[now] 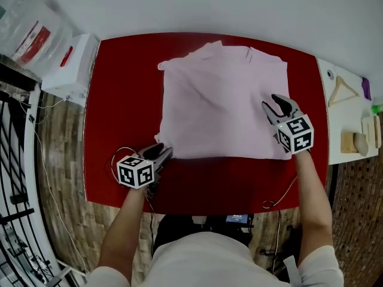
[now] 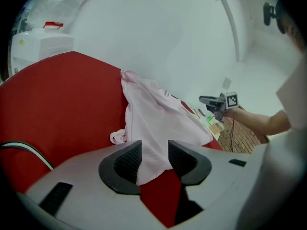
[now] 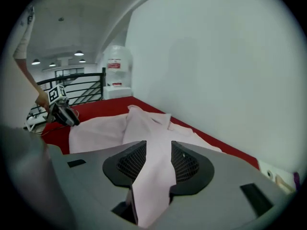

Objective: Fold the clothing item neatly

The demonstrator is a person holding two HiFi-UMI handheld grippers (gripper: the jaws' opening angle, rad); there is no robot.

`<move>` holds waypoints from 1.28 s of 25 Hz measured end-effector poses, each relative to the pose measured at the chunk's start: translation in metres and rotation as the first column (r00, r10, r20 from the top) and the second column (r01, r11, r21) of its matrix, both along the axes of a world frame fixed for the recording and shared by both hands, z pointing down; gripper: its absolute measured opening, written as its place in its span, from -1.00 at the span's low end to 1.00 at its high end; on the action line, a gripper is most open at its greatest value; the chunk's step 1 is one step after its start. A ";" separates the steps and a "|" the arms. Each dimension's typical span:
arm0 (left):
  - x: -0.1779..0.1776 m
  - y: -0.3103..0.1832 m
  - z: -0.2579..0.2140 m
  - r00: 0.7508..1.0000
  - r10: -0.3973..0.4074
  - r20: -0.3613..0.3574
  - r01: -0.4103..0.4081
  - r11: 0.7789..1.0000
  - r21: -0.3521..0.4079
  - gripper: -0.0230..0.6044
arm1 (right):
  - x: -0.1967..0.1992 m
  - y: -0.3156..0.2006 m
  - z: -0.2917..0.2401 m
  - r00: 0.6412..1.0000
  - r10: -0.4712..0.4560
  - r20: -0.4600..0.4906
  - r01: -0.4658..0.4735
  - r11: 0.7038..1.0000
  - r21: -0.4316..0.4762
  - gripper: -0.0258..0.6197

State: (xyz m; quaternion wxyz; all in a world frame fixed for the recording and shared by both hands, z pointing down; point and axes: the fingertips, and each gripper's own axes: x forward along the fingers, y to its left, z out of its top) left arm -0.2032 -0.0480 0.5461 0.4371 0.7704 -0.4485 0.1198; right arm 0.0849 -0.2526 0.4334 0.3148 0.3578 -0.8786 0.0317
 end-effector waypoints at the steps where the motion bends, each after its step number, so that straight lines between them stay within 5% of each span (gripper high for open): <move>1: 0.000 -0.001 0.002 1.000 -0.009 -0.001 0.009 1.000 -0.003 -0.45 | -0.027 -0.009 0.003 0.999 -0.049 -0.004 0.049 0.999 0.000 -0.47; 6: -0.004 -0.005 0.011 0.999 -0.039 -0.013 0.039 0.999 -0.004 -0.47 | -0.141 -0.044 0.034 0.966 -0.248 -0.073 0.247 0.969 -0.022 -0.47; 9: -0.008 -0.005 0.011 0.998 -0.059 -0.019 0.059 0.998 0.014 -0.89 | -0.198 -0.065 0.051 0.938 -0.326 -0.118 0.325 0.945 -0.032 -0.47; 16: 0.006 0.009 0.003 0.996 0.037 -0.083 -0.033 0.998 0.055 -0.92 | -0.289 -0.104 0.089 0.860 -0.446 -0.249 0.442 0.894 -0.077 -0.47; 22: 0.000 0.007 0.004 0.998 0.008 -0.058 -0.005 0.999 0.042 -0.86 | -0.309 -0.119 0.113 0.810 -0.474 -0.345 0.465 0.878 -0.115 -0.48; 25: 0.002 0.003 0.010 0.998 0.012 -0.058 -0.012 1.000 0.005 -0.57 | -0.309 -0.120 0.115 0.789 -0.491 -0.370 0.480 0.868 -0.127 -0.81; 28: 0.002 0.003 0.017 0.999 0.014 -0.047 -0.016 0.999 -0.034 -0.88 | -0.310 -0.124 0.107 0.803 -0.483 -0.350 0.475 0.872 -0.113 -0.84; 32: 0.001 0.008 0.013 0.996 0.024 -0.089 -0.027 0.999 -0.036 -0.90 | -0.305 -0.146 0.095 0.846 -0.409 -0.341 0.411 0.909 -0.072 -0.84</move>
